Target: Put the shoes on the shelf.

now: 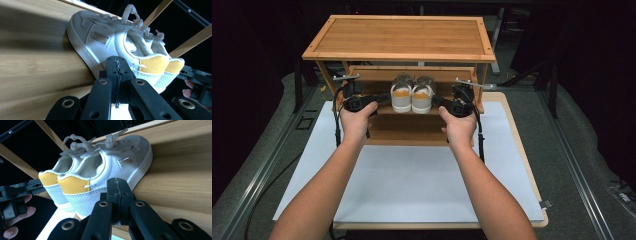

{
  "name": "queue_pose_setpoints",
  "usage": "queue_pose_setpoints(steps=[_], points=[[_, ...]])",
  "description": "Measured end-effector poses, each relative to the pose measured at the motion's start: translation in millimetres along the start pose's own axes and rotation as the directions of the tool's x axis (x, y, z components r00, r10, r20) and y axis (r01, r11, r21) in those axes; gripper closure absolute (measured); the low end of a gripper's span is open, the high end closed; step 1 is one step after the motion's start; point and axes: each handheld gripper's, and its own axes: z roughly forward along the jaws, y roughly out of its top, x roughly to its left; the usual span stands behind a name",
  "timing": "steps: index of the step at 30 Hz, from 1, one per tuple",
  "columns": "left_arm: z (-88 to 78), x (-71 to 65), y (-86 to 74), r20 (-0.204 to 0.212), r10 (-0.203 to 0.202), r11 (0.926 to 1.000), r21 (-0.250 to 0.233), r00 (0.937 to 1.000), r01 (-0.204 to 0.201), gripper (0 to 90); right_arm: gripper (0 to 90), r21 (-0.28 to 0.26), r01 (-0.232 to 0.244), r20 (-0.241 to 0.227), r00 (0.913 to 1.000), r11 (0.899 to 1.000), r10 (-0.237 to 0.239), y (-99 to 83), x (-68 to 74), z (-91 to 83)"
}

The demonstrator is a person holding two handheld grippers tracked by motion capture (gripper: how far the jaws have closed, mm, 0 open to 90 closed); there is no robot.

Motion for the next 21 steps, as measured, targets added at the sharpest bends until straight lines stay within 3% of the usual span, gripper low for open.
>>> queue_pose_setpoints(steps=[7, 13, 21], points=[[7.9, 3.5, 5.4, -0.004, -0.008, 1.0000, -0.002, 1.0000, 0.008, 89.8, 90.0, -0.006, 0.012, 0.020, 0.9997, 1.000, -0.011, 5.5, -3.0, 7.7], [16.3, 6.8, 10.4, -0.011, -0.019, 0.9998, -0.010, 0.9997, 0.019, 89.8, 90.0, -0.019, -0.015, 0.014, 0.9998, 1.000, 0.015, 9.1, -9.5, 15.3], [21.4, 13.2, 16.7, -0.020, -0.019, 0.9998, 0.006, 0.9996, 0.019, 89.8, 90.0, -0.008, 0.012, 0.041, 0.9991, 1.000, -0.012, 14.3, -6.8, 22.8]])
